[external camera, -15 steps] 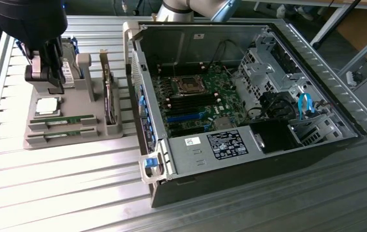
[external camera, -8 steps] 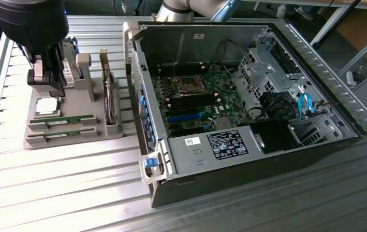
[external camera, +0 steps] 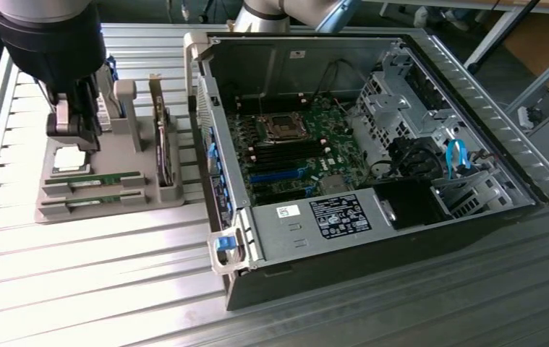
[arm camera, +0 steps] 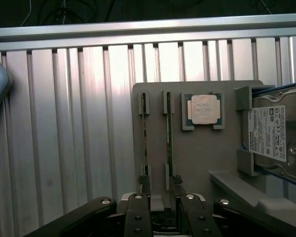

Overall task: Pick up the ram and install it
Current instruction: 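Pick up the ram and move it above insertion slot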

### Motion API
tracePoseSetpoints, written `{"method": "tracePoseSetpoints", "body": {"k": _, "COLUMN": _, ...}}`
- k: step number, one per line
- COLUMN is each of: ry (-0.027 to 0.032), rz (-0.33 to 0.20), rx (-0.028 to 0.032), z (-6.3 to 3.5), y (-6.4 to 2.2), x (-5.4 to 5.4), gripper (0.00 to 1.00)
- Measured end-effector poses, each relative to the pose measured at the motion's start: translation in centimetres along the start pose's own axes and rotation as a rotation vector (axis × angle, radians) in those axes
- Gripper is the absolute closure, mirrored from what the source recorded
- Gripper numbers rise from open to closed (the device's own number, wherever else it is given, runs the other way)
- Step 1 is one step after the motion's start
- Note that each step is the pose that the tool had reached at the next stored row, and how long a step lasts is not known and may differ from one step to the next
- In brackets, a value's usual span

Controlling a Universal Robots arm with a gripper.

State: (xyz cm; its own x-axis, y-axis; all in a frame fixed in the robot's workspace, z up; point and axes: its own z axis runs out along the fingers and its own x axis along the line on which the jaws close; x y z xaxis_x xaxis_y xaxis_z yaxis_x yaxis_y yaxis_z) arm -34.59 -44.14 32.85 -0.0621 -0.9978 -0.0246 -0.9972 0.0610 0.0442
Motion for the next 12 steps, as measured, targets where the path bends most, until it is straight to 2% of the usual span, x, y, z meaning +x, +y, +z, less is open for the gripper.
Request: {"method": "tracePoseSetpoints", "body": {"k": 12, "ry": 0.0000, "rz": 0.000, "rx": 0.0000, "z": 1.80, "y": -0.07, "x": 0.0, "gripper": 0.71}}
